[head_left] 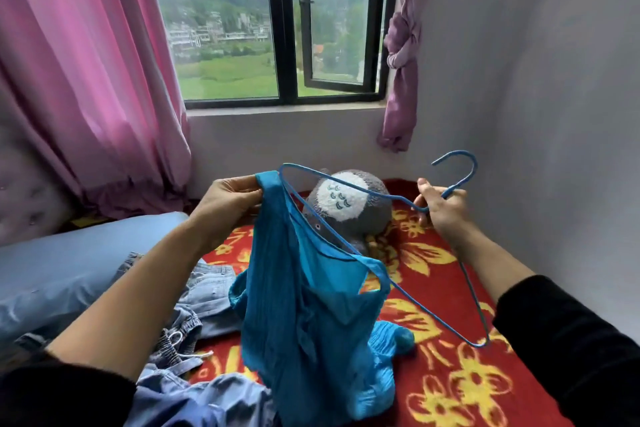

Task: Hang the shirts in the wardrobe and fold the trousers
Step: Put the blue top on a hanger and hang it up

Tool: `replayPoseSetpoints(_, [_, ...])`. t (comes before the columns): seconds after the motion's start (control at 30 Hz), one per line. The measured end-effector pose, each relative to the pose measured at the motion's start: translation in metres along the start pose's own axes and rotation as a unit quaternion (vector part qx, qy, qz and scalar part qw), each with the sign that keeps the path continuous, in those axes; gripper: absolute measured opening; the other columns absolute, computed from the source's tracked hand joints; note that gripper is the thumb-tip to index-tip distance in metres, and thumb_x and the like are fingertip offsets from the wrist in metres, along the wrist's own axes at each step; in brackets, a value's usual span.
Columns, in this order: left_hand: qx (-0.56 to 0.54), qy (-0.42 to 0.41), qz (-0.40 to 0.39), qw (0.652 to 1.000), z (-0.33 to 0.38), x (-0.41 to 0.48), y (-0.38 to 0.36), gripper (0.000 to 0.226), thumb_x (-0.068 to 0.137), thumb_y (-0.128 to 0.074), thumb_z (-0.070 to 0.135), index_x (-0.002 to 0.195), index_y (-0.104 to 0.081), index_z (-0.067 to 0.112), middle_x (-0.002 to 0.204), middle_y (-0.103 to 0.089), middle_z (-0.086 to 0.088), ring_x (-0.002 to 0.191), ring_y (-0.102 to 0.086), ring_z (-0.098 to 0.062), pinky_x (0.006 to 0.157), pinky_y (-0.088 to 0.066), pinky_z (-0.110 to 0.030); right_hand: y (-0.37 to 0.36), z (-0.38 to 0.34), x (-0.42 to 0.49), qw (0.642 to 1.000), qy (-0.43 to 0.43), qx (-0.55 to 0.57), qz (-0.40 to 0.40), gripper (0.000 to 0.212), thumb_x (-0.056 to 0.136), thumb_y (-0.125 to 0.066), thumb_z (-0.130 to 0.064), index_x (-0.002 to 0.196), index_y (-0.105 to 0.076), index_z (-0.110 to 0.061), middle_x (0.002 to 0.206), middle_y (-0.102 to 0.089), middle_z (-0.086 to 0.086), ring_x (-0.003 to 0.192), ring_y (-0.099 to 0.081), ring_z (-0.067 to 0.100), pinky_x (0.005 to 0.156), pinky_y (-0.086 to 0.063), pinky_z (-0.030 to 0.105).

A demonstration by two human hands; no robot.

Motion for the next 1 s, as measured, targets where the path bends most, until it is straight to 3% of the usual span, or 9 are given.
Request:
replayPoseSetpoints(0.17, [0.017,-0.060,0.002,0.998,-0.006,-0.007,0.004,0.039,0.089,-0.059,-0.002,0.081,-0.079,0.031,0.088,-0.075,0.004,0.077,-0.069,-0.008,0.071,-0.057,-0.019,0.014,0.022,-0.005,0.999,-0.037,-0.023,0.014,0.046,0.082,-0.069,-0.017,0.041,-0.049,-0.010,0.039,-0.032,0.001,0.038,-0.027,0.012,0.047,-0.023,0.027])
replayPoseSetpoints(0.4, [0.170,-0.088,-0.069,0.979,-0.008,-0.013,-0.005,0.036,0.083,-0.066,-0.006,0.092,-0.075,0.027,0.089,-0.074,0.009,0.080,-0.065,0.000,0.070,-0.052,-0.016,-0.011,-0.001,-0.019,0.997,0.020,-0.055,-0.049,0.048,0.080,-0.066,-0.008,0.037,-0.046,-0.016,0.038,-0.035,-0.003,0.038,-0.028,0.007,0.046,-0.025,0.026])
replayPoseSetpoints(0.47, [0.275,-0.095,-0.092,0.952,-0.012,-0.012,-0.010,0.024,0.081,-0.070,0.010,0.095,-0.076,0.028,0.092,-0.074,0.010,0.086,-0.064,0.000,0.075,-0.055,-0.023,-0.024,-0.015,-0.021,0.997,0.040,-0.042,-0.060,0.047,0.082,-0.067,-0.012,0.039,-0.047,-0.014,0.037,-0.036,-0.005,0.039,-0.029,0.007,0.047,-0.026,0.027])
replayPoseSetpoints(0.53, [0.420,-0.113,-0.100,0.895,-0.013,-0.011,-0.015,0.028,0.072,-0.066,0.042,0.099,-0.073,0.038,0.089,-0.074,0.014,0.085,-0.063,0.003,0.078,-0.056,-0.029,-0.042,-0.032,-0.026,0.993,0.070,-0.056,-0.079,0.046,0.083,-0.068,-0.017,0.041,-0.048,-0.012,0.039,-0.036,-0.004,0.039,-0.029,0.006,0.049,-0.026,0.029])
replayPoseSetpoints(0.63, [0.521,-0.129,-0.075,0.840,-0.008,-0.013,-0.028,0.022,0.070,-0.063,0.053,0.067,-0.067,0.032,0.064,-0.067,0.003,0.054,-0.053,-0.011,0.062,-0.053,-0.031,-0.072,-0.056,-0.039,0.985,0.115,-0.059,-0.115,0.050,0.085,-0.070,-0.024,0.042,-0.046,-0.012,0.040,-0.035,-0.003,0.038,-0.028,0.005,0.048,-0.026,0.028])
replayPoseSetpoints(0.7, [0.507,-0.125,-0.068,0.850,-0.006,-0.016,-0.037,0.023,0.072,-0.072,0.037,0.057,-0.055,0.030,0.056,-0.061,0.002,0.049,-0.045,-0.013,0.056,-0.045,-0.029,-0.086,-0.066,-0.047,0.984,0.124,-0.051,-0.120,0.054,0.086,-0.070,-0.029,0.040,-0.044,-0.016,0.037,-0.037,-0.009,0.035,-0.032,0.006,0.048,-0.028,0.027])
replayPoseSetpoints(0.83, [0.387,-0.042,-0.102,0.915,-0.018,-0.025,-0.046,0.025,0.062,-0.064,0.034,0.086,-0.058,0.032,0.062,-0.055,0.006,0.057,-0.046,-0.010,0.060,-0.042,-0.030,-0.095,-0.072,-0.059,0.981,0.134,-0.059,-0.129,0.051,0.087,-0.067,-0.042,0.043,-0.050,-0.022,0.043,-0.051,-0.008,0.042,-0.046,0.006,0.055,-0.043,0.036])
replayPoseSetpoints(0.9, [0.411,-0.063,-0.067,0.907,-0.021,-0.025,-0.048,0.016,0.069,-0.067,0.047,0.080,-0.067,0.035,0.062,-0.056,0.012,0.063,-0.052,-0.006,0.064,-0.043,-0.028,-0.095,-0.070,-0.065,0.980,0.141,-0.076,-0.115,0.034,0.088,-0.065,-0.043,0.062,-0.057,-0.023,0.065,-0.060,-0.005,0.064,-0.055,0.010,0.066,-0.045,0.036])
replayPoseSetpoints(1.0, [0.474,-0.092,0.037,0.875,-0.020,-0.024,-0.042,0.026,0.077,-0.068,0.056,0.074,-0.075,0.031,0.060,-0.056,0.018,0.067,-0.054,-0.008,0.062,-0.043,-0.028,-0.072,-0.061,-0.081,0.975,0.184,-0.125,0.026,0.021,0.087,-0.063,-0.035,0.091,-0.054,-0.016,0.092,-0.051,-0.004,0.090,-0.044,0.011,0.079,-0.032,0.031])
Point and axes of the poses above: each hand's wrist, its own x-axis towards the middle knuckle, its own y-axis out of the back of the hand, z = x × y, the point moved 7 cm from there along x, towards the middle knuckle
